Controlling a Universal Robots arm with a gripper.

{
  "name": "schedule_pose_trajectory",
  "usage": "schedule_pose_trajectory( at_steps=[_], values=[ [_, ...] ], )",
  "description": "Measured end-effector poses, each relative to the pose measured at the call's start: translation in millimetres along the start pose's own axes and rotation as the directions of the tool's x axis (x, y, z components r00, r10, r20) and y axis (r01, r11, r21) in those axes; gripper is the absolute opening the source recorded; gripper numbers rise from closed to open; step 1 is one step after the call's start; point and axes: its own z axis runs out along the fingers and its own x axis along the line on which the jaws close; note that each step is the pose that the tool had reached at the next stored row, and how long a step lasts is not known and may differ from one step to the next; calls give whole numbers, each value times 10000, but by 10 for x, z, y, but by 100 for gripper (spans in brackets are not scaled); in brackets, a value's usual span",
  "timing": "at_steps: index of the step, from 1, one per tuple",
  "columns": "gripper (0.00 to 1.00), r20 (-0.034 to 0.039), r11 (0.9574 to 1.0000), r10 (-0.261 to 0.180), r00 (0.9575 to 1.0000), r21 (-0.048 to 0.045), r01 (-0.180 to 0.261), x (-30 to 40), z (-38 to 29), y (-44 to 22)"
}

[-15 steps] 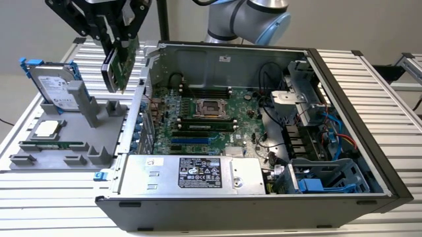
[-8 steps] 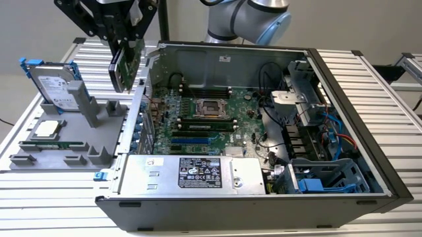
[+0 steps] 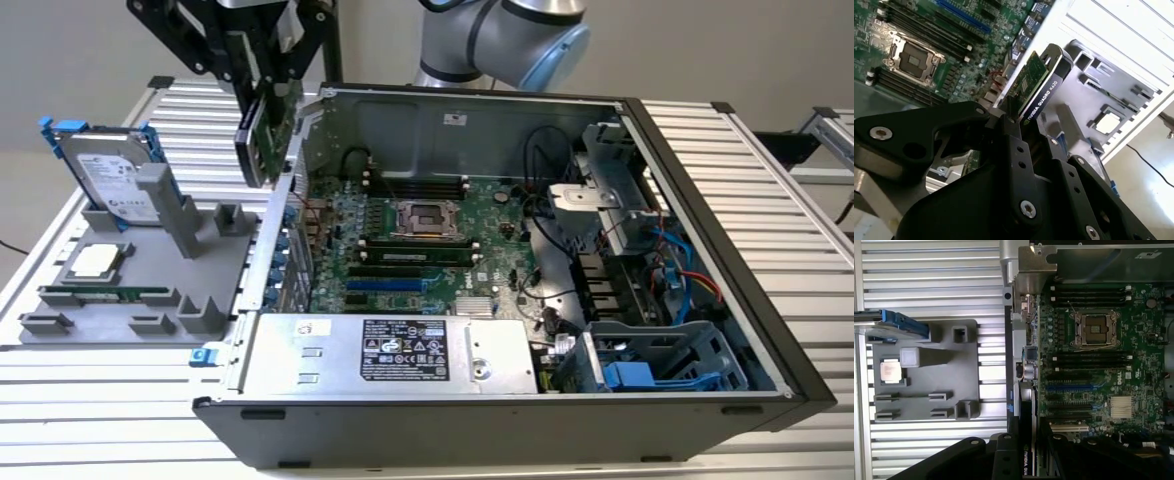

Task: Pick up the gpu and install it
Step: 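Pick up the gpu and move the gpu toward the slot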

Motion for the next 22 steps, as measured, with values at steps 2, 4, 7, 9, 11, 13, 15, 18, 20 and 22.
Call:
schedule_pose_trajectory(
  at_steps=[2,4,7,9,11,13,15,18,20,22],
  values=[
    [0,0,10000,0,10000,1,0,-25,0,2],
    [0,-1,10000,0,10000,1,0,-50,1,4],
    [0,-1,10000,0,10000,1,0,-87,2,7],
    [0,-2,10000,0,10000,1,0,-114,2,9],
    [0,-1,10000,0,10000,1,0,-139,3,11],
    [0,-2,10000,0,10000,1,0,-164,3,12],
    [0,-3,10000,1,10000,1,-1,-191,3,14],
    [0,-3,10000,0,10000,1,0,-231,5,17],
    [0,-5,10000,0,10000,1,0,-257,5,19],
    [0,-4,10000,0,10000,1,0,-283,5,20]
  ],
)
